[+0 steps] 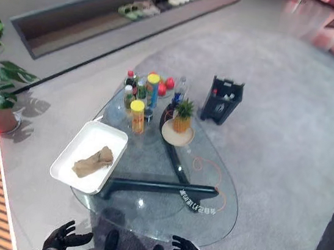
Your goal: Wipe the table with a cloth and put it in the basket.
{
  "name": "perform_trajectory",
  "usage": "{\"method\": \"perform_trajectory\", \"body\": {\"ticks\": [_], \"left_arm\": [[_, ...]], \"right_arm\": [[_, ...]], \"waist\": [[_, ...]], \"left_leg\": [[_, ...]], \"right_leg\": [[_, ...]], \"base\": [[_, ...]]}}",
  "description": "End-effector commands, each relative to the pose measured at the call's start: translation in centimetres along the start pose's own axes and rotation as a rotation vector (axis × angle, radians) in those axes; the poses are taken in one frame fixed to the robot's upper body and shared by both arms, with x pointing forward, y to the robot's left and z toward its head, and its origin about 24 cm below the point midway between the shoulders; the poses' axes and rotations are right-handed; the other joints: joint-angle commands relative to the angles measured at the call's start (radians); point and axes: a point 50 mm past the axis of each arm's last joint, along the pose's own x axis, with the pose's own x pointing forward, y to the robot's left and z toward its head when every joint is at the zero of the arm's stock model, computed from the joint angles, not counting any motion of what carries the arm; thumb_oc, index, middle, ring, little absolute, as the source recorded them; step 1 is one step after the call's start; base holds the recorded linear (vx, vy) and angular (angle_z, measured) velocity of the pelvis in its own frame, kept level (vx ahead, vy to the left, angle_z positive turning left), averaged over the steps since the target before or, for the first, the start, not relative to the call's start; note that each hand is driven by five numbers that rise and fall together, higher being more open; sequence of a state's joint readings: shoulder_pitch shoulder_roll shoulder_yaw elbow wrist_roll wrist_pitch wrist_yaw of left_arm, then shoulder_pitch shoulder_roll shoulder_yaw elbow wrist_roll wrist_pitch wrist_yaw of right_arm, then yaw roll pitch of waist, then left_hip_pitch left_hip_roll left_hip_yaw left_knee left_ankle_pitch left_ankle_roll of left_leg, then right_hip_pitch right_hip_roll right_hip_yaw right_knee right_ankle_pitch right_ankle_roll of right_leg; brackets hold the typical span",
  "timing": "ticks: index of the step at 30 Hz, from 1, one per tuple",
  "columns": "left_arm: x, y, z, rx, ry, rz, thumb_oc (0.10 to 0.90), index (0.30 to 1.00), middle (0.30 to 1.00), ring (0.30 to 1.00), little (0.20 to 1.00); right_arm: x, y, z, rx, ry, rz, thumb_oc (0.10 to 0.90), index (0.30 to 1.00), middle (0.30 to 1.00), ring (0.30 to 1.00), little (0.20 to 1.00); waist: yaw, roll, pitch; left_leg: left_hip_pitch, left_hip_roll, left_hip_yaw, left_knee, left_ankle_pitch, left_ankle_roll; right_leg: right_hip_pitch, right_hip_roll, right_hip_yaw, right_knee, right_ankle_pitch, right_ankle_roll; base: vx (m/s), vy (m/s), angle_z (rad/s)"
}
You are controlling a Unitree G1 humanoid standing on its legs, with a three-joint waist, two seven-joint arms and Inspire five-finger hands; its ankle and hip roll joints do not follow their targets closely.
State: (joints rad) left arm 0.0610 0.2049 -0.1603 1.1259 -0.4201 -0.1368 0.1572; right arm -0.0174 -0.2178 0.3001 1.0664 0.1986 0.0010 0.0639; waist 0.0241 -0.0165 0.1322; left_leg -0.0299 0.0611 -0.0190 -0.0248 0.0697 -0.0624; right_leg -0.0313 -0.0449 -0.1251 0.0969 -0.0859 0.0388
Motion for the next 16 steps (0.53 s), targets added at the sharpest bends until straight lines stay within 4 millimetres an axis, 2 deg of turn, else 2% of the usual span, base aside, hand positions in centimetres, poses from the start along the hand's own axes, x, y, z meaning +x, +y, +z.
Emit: {"method": "perform_trajectory", "body": {"ticks": [1, 2, 4, 7, 12, 16], "left_arm": [[0.0, -0.8, -0.2, 0.077, 0.002, -0.026, 0.8, 0.9, 0.9, 0.9, 0.9], [0.0, -0.8, -0.2, 0.077, 0.002, -0.026, 0.8, 0.9, 0.9, 0.9, 0.9], [0.0, -0.6, -1.1, 0.065, 0.059, -0.003, 0.8, 0.9, 0.9, 0.9, 0.9], [0.1, -0.9, -1.2, 0.113, 0.078, -0.019, 0.8, 0.9, 0.9, 0.9, 0.9], [0.1, -1.1, -1.3, 0.129, 0.105, -0.034, 0.8, 0.9, 0.9, 0.9, 0.9], [-0.1, -0.9, -2.1, 0.115, 0.138, -0.03, 0.8, 0.9, 0.9, 0.9, 0.9]], "right_arm": [[0.0, 0.2, 0.4, 0.008, -0.046, -0.006, 0.8, 0.9, 0.9, 0.9, 0.9], [0.0, 0.2, 0.4, 0.008, -0.046, -0.006, 0.8, 0.9, 0.9, 0.9, 0.9], [0.0, 0.3, -1.2, 0.065, 0.034, -0.01, 0.8, 0.9, 0.9, 0.9, 0.9], [-0.2, 0.3, -3.1, 0.095, 0.14, 0.001, 0.8, 0.9, 0.9, 0.9, 0.9], [-0.5, 0.4, -4.5, 0.129, 0.225, 0.013, 0.8, 0.9, 0.9, 0.9, 0.9], [-0.7, 0.5, -5.3, 0.174, 0.264, 0.006, 0.8, 0.9, 0.9, 0.9, 0.9]], "waist": [[0.003, -0.03, 0.01], [0.003, -0.03, 0.01], [-0.004, -0.027, -0.008], [-0.012, -0.018, -0.03], [-0.012, -0.009, -0.044], [-0.016, -0.012, -0.055]], "left_leg": [[0.022, -0.077, 0.03, 0.038, -0.06, 0.04], [0.022, -0.077, 0.03, 0.038, -0.06, 0.04], [0.046, -0.071, 0.039, 0.018, -0.062, 0.041], [0.073, -0.06, 0.052, -0.005, -0.063, 0.042], [0.092, -0.06, 0.046, -0.027, -0.059, 0.041], [0.103, -0.061, 0.051, -0.025, -0.063, 0.045]], "right_leg": [[0.053, -0.024, -0.02, -0.126, 0.13, 0.021], [0.054, -0.024, -0.02, -0.126, 0.13, 0.021], [0.071, -0.023, -0.016, -0.139, 0.13, 0.023], [0.088, -0.021, -0.014, -0.149, 0.129, 0.025], [0.104, -0.016, -0.016, -0.159, 0.128, 0.025], [0.114, -0.014, -0.007, -0.163, 0.129, 0.023]], "base": [[0.0, -0.007, -0.11], [0.0, -0.009, -0.12], [0.03, -0.006, -0.12], [0.03, -0.005, -0.11], [0.03, 0.006, -0.01], [0.04, 0.002, -0.01]]}}
